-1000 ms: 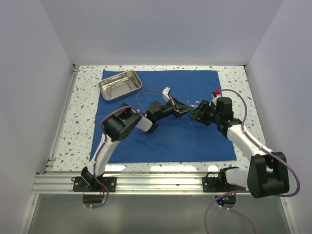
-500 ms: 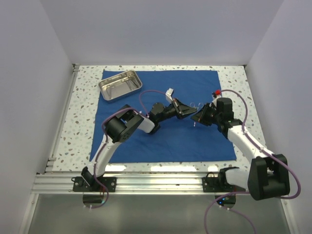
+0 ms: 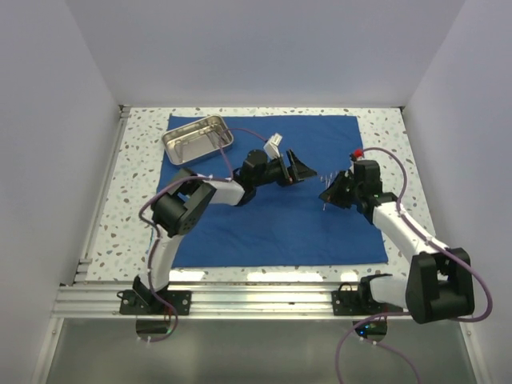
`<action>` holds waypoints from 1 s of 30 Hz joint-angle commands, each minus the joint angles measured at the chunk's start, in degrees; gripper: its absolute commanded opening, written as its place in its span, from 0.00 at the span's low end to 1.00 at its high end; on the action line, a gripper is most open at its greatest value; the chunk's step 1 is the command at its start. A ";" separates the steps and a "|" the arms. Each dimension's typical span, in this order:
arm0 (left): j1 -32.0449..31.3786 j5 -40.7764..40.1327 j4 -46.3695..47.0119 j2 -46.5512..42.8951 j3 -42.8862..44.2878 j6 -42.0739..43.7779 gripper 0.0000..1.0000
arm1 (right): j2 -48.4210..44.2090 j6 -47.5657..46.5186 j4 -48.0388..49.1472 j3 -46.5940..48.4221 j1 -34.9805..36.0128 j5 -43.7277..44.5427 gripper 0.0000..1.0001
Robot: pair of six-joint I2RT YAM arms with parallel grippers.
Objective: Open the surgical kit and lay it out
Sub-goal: Place the medical item in the surgical kit.
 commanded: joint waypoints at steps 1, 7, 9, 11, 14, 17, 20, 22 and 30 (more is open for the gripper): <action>2.30 -6.22 -17.87 -9.08 -0.68 16.46 0.91 | 1.92 -2.03 -1.52 3.43 -0.08 2.03 0.00; 3.27 -15.90 -32.29 -17.52 -1.74 29.12 0.91 | 8.94 -5.27 -6.87 6.77 -0.16 3.95 0.00; 3.53 -17.84 -34.60 -20.16 -2.79 32.20 0.91 | 12.11 -5.72 -7.93 7.47 -0.08 4.57 0.00; 3.80 -20.82 -37.06 -22.70 -4.63 34.22 0.91 | 13.78 -5.64 -8.11 7.21 -0.16 4.75 0.00; 5.02 -25.31 -39.26 -26.04 -7.61 35.63 0.91 | 16.16 -5.28 -10.39 7.73 -0.16 7.82 0.00; 6.51 -28.57 -39.88 -28.51 -9.73 36.60 0.91 | 16.08 -4.58 -13.03 8.00 -0.16 13.09 0.08; 8.10 -28.22 -39.53 -29.48 -10.53 36.43 0.90 | 13.53 -4.14 -14.79 8.00 -0.16 18.01 0.52; 8.37 -27.87 -39.18 -29.48 -10.62 36.34 0.90 | 12.13 -4.32 -17.24 8.61 -0.16 20.64 0.80; 8.37 -28.13 -39.52 -29.66 -10.35 36.42 0.88 | 7.38 -4.49 -22.96 11.95 -0.16 30.59 0.99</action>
